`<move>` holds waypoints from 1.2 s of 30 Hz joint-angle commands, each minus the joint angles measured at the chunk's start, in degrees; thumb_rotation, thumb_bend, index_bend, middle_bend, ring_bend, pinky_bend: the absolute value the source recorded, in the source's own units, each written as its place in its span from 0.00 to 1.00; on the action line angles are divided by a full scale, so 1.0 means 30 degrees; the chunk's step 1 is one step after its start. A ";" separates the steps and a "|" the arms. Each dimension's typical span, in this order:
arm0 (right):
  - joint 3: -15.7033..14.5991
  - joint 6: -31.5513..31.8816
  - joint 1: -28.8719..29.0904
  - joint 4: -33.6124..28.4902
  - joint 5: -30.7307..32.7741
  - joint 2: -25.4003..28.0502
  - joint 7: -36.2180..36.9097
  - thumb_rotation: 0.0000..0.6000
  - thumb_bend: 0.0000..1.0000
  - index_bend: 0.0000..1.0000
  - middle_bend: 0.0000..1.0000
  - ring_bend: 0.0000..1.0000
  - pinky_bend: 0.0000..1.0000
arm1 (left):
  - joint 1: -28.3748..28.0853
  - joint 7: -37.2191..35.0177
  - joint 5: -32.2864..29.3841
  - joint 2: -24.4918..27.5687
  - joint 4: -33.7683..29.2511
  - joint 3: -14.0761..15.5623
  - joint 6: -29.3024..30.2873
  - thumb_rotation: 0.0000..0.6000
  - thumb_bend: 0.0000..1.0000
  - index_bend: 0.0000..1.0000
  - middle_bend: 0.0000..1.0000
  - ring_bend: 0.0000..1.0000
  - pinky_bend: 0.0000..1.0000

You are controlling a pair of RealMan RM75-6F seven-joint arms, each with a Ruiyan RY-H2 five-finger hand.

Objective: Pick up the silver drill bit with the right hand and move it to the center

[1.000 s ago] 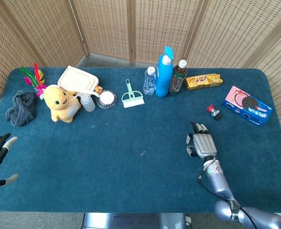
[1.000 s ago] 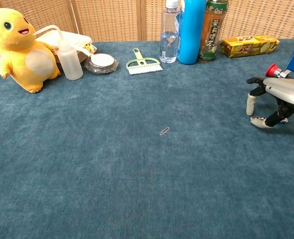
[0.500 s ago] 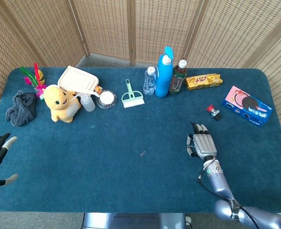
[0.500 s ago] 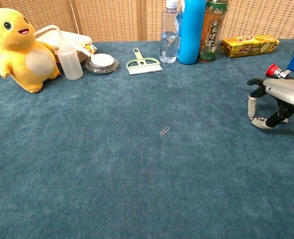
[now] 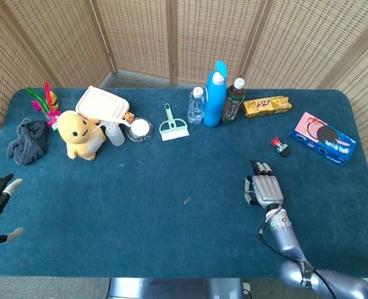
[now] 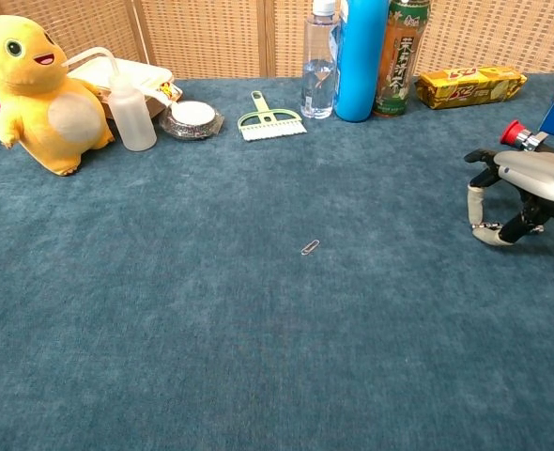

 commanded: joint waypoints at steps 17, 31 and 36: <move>-0.0105 0.0819 -0.0177 -0.1129 -0.1077 0.0374 0.0278 1.00 0.46 0.61 0.00 0.00 0.00 | -0.0019 -0.0018 -0.0020 -0.0001 0.0010 -0.0002 -0.0050 1.00 0.17 0.03 0.00 0.00 0.00; 0.0230 0.1043 0.0273 -0.4314 -0.1740 0.0618 0.0033 1.00 0.47 0.61 0.00 0.00 0.00 | -0.0034 -0.0215 0.0033 0.0048 -0.0007 0.0016 -0.0077 1.00 0.18 0.03 0.00 0.00 0.00; 0.0656 0.0655 0.0885 -0.4977 -0.1026 -0.0149 -0.0251 1.00 0.47 0.61 0.00 0.00 0.00 | -0.0002 -0.0460 0.0055 0.0142 0.0011 0.0006 0.0008 1.00 0.17 0.03 0.00 0.00 0.00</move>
